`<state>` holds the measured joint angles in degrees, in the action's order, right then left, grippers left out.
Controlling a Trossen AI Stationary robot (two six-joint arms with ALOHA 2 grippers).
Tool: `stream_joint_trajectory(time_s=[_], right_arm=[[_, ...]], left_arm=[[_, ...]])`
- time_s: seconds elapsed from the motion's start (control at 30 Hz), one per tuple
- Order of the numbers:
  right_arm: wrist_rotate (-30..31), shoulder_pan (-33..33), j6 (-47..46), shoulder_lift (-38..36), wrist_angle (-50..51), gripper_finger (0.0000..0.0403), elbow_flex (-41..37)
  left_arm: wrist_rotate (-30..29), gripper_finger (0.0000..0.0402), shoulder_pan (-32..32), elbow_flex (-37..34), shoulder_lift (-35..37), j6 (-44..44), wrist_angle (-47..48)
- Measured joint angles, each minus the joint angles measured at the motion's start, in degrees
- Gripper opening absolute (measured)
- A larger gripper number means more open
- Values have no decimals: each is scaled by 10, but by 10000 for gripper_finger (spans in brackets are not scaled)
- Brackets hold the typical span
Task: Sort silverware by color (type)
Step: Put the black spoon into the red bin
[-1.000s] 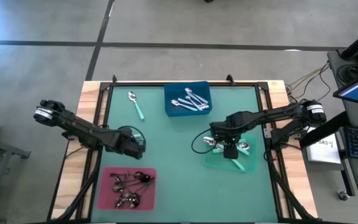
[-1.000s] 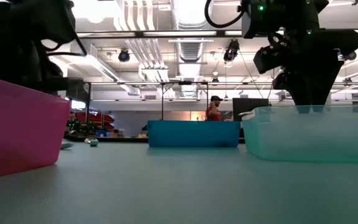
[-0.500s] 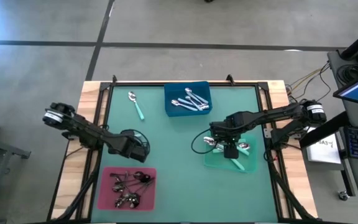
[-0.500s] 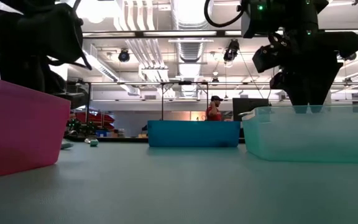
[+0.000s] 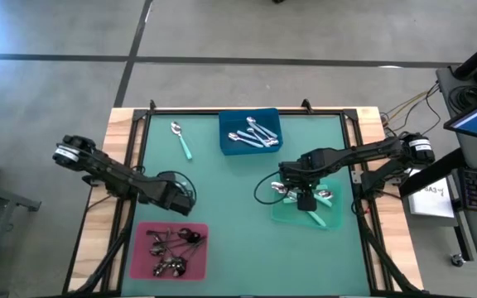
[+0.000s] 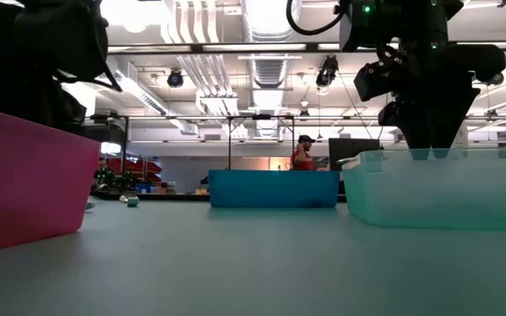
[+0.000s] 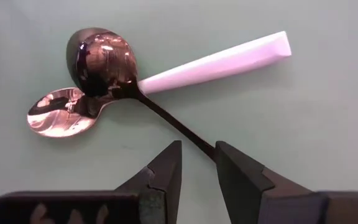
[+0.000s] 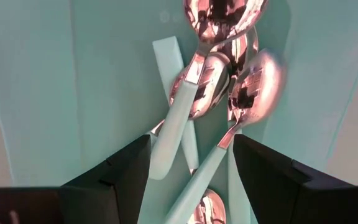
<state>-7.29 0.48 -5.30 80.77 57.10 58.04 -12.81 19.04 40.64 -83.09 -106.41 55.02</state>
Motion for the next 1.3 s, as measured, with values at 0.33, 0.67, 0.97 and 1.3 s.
stream_joint_trajectory(time_s=[0.33,0.67,0.97,1.3], right_arm=[[0,0,15,0,-9,219,0],[0,0,45,0,-15,219,0],[0,0,68,0,-22,219,0],[0,0,68,0,-26,219,0]], left_arm=[[3,82,26,-1,-14,-94,-23],[-12,82,42,-5,-44,-157,-55],[6,82,47,-7,-43,-126,35],[0,82,50,14,-41,-146,50]])
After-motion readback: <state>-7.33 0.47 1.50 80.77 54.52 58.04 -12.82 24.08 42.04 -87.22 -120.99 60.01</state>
